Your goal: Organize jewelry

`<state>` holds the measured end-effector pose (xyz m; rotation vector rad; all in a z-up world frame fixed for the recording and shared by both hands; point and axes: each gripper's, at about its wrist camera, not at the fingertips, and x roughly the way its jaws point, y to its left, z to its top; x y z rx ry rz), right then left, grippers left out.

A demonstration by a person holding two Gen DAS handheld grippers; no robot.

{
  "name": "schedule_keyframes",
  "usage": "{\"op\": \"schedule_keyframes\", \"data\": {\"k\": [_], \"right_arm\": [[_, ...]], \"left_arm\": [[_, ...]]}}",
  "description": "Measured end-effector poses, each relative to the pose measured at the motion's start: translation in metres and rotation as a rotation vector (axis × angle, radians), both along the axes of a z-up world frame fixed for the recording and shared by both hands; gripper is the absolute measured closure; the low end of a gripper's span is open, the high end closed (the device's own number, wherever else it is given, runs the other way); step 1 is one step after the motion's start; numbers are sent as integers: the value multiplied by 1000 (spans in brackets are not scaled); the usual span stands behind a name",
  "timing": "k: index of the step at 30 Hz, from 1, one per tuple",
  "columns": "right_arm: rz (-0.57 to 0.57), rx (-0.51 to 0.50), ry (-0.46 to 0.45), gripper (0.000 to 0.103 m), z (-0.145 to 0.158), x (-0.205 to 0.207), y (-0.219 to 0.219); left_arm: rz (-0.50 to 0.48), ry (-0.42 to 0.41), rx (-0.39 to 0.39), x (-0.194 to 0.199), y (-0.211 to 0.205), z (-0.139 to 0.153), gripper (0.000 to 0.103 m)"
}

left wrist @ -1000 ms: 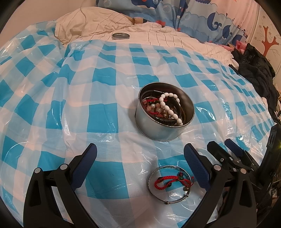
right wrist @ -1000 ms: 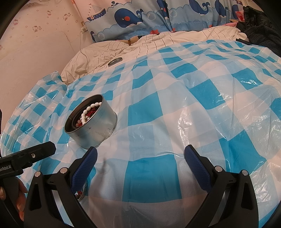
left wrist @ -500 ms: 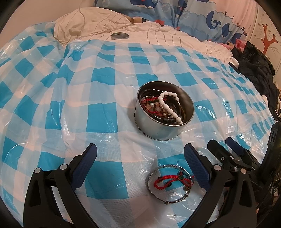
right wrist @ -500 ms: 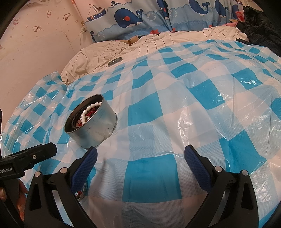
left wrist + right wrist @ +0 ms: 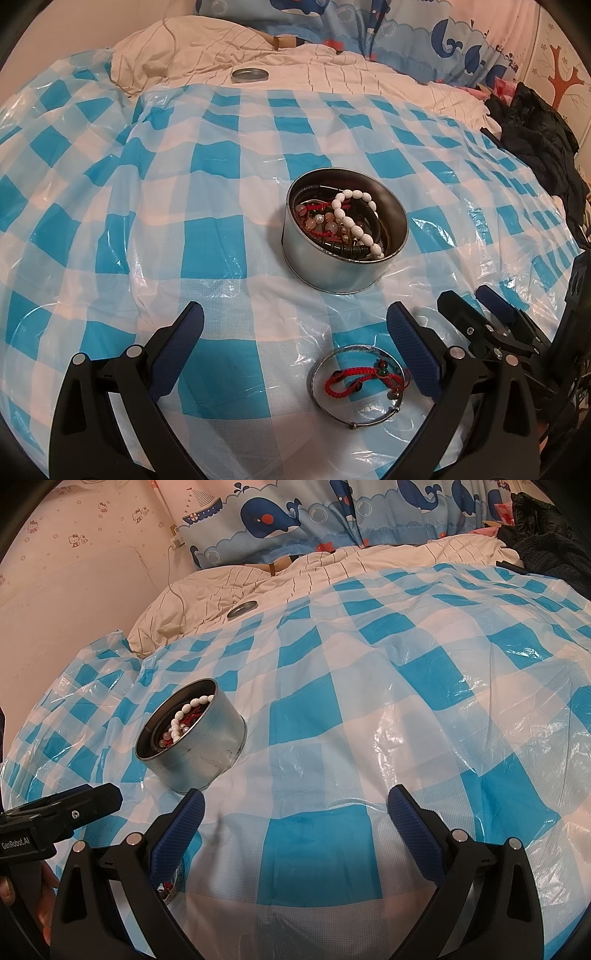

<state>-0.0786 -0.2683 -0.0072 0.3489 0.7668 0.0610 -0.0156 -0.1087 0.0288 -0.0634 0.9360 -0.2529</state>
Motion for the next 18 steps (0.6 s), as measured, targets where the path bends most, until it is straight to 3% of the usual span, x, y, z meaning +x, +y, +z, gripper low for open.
{"op": "schedule_keyframes", "data": {"k": [8, 13, 18], "right_arm": [[1, -9, 30, 8, 1, 3, 2], [11, 56, 61, 8, 12, 0, -6], [175, -30, 54, 8, 28, -8, 18]], "left_arm": [[57, -17, -62, 1, 37, 3, 8], [110, 1, -129, -2, 84, 2, 8], [139, 8, -189, -8, 114, 4, 8]]}}
